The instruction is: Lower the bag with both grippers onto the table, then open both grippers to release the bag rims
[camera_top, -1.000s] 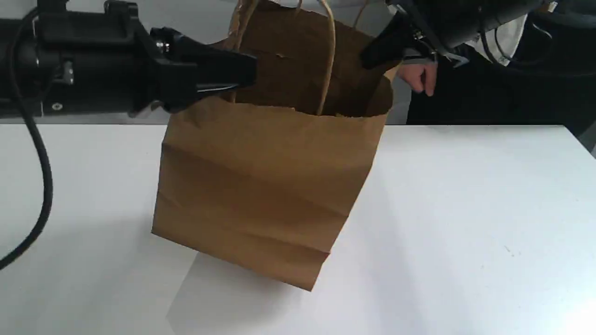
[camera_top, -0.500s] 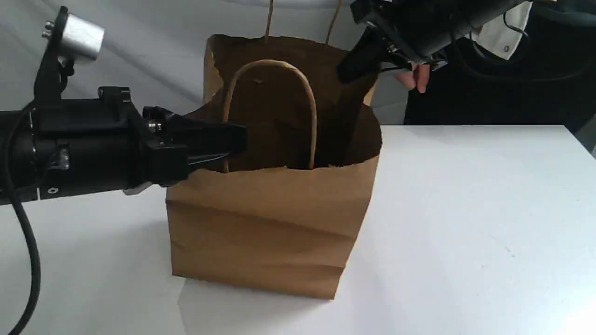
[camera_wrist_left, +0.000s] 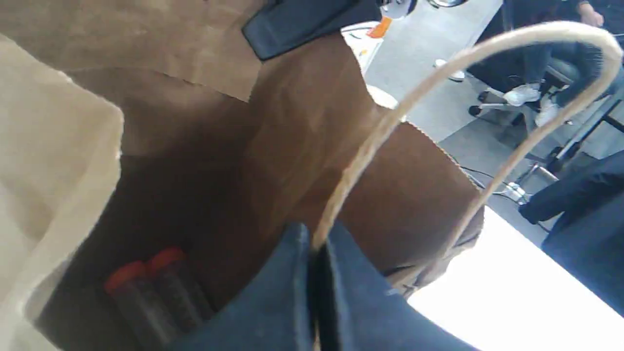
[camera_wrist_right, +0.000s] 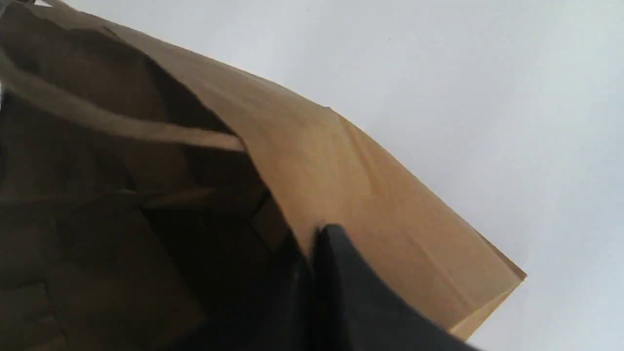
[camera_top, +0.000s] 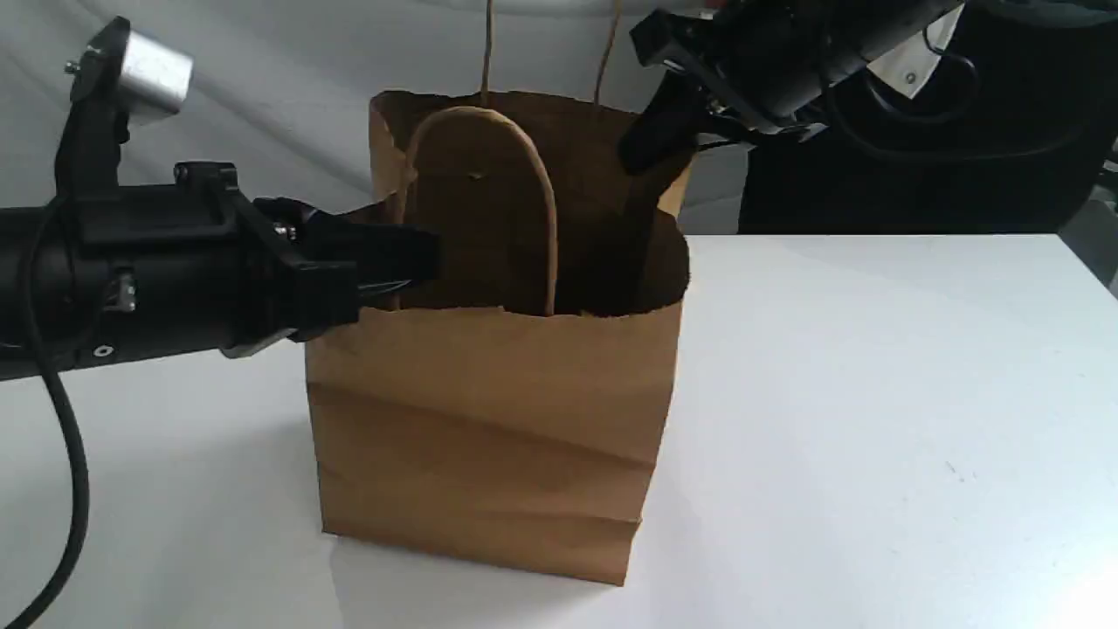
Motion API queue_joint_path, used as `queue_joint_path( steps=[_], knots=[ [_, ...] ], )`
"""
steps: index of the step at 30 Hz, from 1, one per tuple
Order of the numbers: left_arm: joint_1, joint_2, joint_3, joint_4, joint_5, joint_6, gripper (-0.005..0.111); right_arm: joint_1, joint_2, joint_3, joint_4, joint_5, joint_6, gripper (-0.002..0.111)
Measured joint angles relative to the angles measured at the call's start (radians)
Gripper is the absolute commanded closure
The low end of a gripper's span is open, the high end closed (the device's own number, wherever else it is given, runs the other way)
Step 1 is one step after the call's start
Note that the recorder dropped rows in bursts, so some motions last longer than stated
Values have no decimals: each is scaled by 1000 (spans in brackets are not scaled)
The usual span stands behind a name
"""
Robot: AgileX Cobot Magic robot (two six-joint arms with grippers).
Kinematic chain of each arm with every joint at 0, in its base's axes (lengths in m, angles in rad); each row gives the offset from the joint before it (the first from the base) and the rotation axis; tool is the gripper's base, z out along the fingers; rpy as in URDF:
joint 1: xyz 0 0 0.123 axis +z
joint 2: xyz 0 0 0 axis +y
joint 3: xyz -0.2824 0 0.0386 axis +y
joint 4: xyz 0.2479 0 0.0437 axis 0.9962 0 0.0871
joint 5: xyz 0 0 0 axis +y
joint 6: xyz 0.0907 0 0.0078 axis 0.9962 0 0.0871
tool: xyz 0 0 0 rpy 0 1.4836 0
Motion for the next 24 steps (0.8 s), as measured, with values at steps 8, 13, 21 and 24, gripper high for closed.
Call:
queue_joint_path(
  steps=[8,13,21,24],
  knots=[
    [0,0,0,-2,-66,0,73,22,14,0,-33,0,10,108],
    [0,0,0,-2,-155,0,46,22,14,0,-33,-2,10,108],
    [0,0,0,-2,-197,0,47,22,14,0,-33,-2,12,108],
    [0,0,0,-2,-183,0,47,22,14,0,-33,-2,12,108]
  ],
)
